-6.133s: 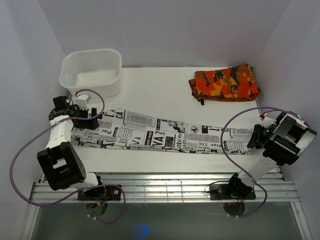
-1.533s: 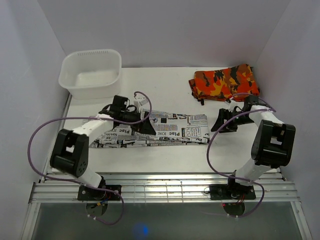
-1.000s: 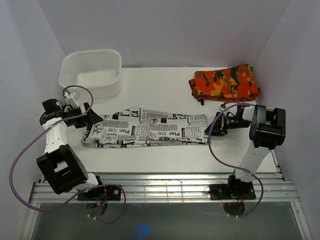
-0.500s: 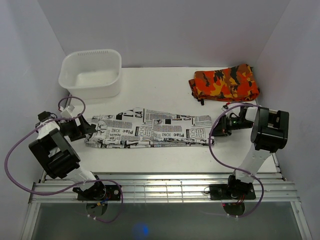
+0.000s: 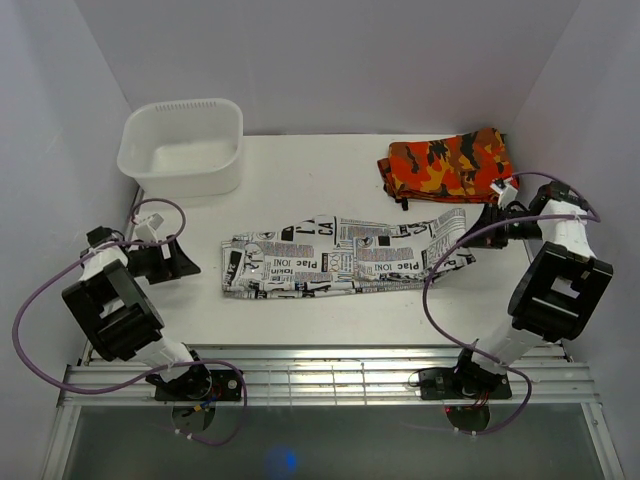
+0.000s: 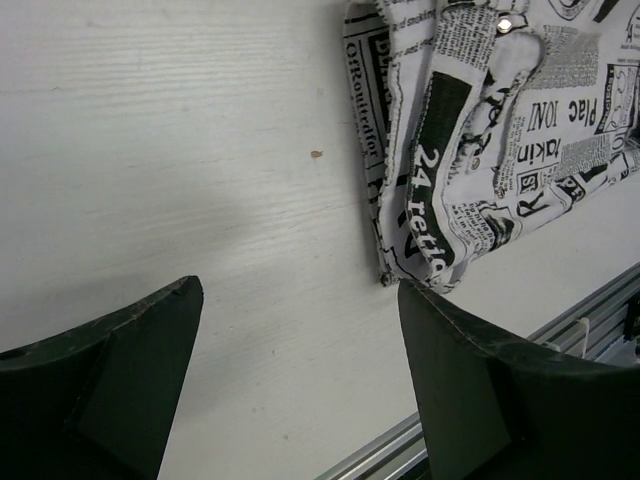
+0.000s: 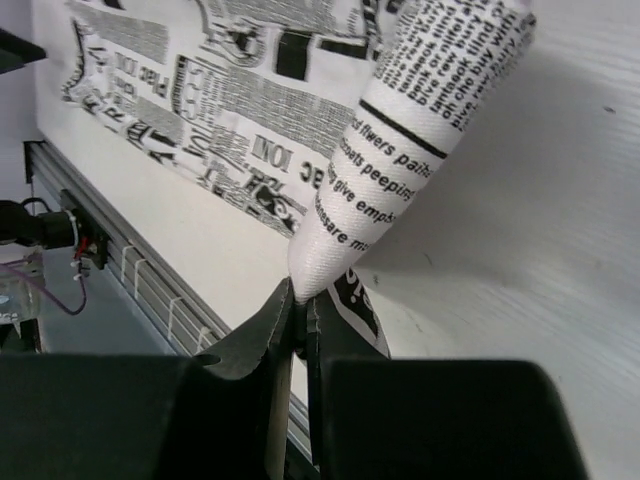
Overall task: Fold and stack the trousers
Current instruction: Fold the trousers
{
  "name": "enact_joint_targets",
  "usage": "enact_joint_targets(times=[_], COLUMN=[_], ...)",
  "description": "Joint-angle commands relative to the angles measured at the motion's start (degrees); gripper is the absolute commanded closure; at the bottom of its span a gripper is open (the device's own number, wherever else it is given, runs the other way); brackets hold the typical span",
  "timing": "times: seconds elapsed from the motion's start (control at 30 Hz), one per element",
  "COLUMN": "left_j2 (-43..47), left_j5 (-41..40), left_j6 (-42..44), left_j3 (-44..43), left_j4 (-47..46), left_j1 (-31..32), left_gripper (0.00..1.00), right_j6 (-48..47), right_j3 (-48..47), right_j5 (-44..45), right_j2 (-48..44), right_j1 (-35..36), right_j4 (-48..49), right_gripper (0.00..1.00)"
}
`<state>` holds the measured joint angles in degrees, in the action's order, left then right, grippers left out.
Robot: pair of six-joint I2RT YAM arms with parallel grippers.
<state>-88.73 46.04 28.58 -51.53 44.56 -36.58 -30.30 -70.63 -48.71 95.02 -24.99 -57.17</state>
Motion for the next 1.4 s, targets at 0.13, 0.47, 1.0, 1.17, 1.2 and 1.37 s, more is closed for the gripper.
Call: enact_joint_targets(times=[0.13,0.47,1.0,1.17,1.2,1.37], left_j2=[-1.79,-11.29,-18.94,-18.41,-18.41,-18.24], left_j5=[4.94,8.71,9.07,9.85,10.03,10.12], left_j6=[-3.96,-12.66,-20.31,-21.81,-22.25,-24.0], left_j3=[-1.82,-3.14,-2.62,-0.86,-0.68,0.2], left_j4=[-3.33,-7.28,-14.67,-16.69,-16.96,-18.8], left_j1=[7.03,12.49,18.12,19.09,19.26,19.97], left_gripper=[0.16,0.35,1.0,1.0,1.0,1.0], right_j6=[14.37,35.48,46.2,50.16,50.69,54.38], right_j3=[2.77,4.28,-6.88,-10.93,-12.15,-14.01], right_j5=[-13.52,-5.26,1.25,2.39,2.56,3.09], right_j2=[-8.71,-11.45,4.02,9.9,10.7,15.27], right_j1=[7.58,29.44,51.35,57.67,58.38,62.77], right_j4=[10.91,33.76,47.05,50.57,50.92,53.29], right_gripper=[0.92,0.92,0.92,0.92,0.92,0.92])
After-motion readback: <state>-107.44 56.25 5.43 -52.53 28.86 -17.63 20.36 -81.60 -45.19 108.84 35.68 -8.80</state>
